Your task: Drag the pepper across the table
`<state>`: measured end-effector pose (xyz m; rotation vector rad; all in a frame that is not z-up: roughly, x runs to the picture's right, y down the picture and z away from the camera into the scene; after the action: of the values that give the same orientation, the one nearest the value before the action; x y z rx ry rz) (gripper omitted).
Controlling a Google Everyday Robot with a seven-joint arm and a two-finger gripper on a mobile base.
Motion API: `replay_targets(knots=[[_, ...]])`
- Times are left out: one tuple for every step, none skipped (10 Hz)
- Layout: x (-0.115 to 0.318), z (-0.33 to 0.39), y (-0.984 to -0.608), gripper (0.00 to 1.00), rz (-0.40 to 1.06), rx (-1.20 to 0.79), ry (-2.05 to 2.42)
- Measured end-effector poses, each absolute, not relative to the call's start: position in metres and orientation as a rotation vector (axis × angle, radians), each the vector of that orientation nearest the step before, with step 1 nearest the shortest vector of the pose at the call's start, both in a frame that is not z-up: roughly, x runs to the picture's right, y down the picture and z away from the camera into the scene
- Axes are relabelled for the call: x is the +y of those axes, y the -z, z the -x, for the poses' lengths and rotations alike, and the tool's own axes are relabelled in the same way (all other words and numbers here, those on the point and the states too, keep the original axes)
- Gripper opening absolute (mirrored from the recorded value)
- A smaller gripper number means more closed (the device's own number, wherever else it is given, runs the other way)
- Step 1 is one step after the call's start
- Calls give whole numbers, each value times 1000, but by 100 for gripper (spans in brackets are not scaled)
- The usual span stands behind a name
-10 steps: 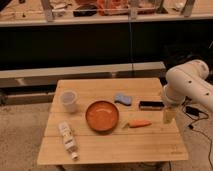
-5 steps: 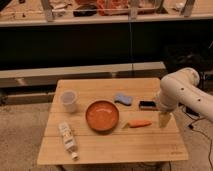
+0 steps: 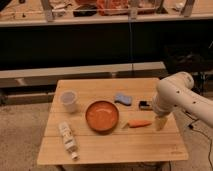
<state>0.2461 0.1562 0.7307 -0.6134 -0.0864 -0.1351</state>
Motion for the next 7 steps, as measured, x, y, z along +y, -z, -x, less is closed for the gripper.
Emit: replay_targets(knots=[[160,-243,-737,80,617,-97,150],[163,-242,-740,80,620,-104,162],[167,-240,-744,80,624,-114,172],[169,-239,-746,80,629,-117,177],[171,-236,-751,80,634,-123,188],[173,-233,-756,80,640,-126,194],[175,-232,-760,80,646,-127,197]])
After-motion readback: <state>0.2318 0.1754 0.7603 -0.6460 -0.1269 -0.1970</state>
